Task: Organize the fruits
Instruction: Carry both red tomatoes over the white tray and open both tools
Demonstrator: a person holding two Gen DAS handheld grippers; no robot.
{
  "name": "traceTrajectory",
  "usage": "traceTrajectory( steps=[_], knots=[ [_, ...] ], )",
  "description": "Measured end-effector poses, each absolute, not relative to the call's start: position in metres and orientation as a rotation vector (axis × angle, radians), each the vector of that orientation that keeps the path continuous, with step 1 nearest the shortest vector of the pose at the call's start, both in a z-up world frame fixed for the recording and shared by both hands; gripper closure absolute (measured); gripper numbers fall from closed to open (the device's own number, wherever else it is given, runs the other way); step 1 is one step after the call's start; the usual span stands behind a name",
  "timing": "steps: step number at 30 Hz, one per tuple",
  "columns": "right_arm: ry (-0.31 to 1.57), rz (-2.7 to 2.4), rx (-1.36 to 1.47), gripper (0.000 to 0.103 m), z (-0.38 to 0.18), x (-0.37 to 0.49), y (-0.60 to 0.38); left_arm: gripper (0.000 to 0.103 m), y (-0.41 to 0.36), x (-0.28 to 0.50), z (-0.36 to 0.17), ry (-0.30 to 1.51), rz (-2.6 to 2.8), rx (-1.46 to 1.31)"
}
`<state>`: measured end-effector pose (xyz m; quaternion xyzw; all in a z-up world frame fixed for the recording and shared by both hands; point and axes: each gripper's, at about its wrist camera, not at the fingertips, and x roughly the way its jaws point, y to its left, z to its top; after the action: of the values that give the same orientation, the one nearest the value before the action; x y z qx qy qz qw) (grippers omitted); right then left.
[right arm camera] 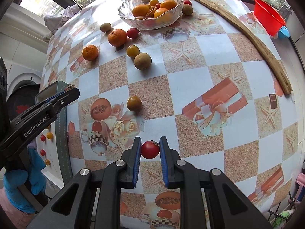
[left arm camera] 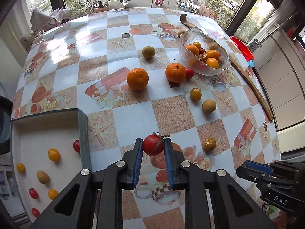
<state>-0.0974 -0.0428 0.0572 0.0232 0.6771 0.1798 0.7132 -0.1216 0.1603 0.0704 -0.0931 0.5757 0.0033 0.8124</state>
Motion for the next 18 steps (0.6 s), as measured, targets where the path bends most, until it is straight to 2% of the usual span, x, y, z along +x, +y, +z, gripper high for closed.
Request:
traceTrajectory(
  steps=[18],
  knots=[
    [1.464, 0.589, -0.082, 0.082, 0.089, -0.112, 0.056, 0.079, 0.242, -0.209, 0.091, 1.178, 0.215, -0.356]
  ],
)
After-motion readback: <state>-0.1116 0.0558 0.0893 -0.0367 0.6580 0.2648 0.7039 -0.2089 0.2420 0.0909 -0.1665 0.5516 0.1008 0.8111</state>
